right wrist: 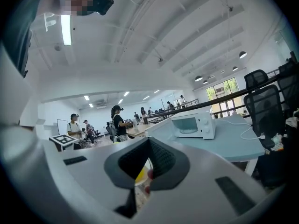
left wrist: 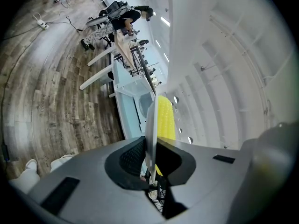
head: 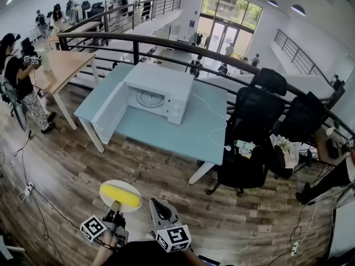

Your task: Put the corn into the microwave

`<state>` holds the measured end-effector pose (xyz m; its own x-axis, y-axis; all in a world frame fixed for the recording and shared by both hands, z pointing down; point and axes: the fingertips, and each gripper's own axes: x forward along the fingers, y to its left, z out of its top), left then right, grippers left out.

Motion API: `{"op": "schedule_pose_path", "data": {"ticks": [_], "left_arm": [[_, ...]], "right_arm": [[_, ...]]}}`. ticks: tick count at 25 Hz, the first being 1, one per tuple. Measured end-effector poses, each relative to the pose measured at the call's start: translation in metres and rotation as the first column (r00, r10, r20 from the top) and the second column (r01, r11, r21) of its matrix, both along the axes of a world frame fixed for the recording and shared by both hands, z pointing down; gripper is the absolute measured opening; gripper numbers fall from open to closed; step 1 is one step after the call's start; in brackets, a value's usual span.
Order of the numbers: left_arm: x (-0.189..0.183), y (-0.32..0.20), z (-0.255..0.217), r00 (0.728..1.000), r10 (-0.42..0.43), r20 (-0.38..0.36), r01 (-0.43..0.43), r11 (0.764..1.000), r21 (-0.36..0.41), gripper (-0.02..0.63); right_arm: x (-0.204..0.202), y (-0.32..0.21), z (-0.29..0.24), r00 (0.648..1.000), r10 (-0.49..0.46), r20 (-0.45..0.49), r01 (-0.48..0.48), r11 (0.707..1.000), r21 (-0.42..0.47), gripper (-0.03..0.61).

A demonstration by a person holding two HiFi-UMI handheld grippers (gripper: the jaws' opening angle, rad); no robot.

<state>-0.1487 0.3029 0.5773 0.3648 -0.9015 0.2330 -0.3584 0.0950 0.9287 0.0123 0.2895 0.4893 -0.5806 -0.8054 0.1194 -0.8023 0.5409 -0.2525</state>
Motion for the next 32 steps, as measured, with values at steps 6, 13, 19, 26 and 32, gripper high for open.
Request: {"op": "schedule_pose_path", "data": {"ticks": [6,13,19,26,32], "left_arm": [[-0.003,-0.028,-0.002,1.0,-0.01,-0.011,0.01,1.0,-0.01,0.034],[-0.005,-0.064,-0.002,1.0,-0.013,-0.016,0.013,1.0,0.0,0.034],[0.0,-0.098,-0.006,1.0,-0.024,-0.006,0.024,1.0,-0.004,0.034],[0.01,-0.136,-0.006,0.999,-0.037,-0.024,0.037,0.999,-0.005,0.034],[0.021,-0.161,-0.005,0.998,-0.05,-0.028,0.05,0.999,-0.008,0.034]], "right_arm": [[-0.007,-0.031,0.0,1.0,-0.009,-0.004,0.009,1.0,-0.005,0.008],[-0.008,-0.069,0.001,1.0,-0.013,-0.011,0.013,1.0,-0.015,0.008],[0.001,-0.104,-0.002,1.0,-0.009,-0.009,0.009,1.0,-0.014,0.008],[0.009,-0.144,-0.006,1.0,-0.023,-0.001,0.023,1.0,-0.004,0.008],[0.018,-0.17,-0.004,0.999,-0.035,0.006,0.035,0.999,-0.012,0.008]]}}
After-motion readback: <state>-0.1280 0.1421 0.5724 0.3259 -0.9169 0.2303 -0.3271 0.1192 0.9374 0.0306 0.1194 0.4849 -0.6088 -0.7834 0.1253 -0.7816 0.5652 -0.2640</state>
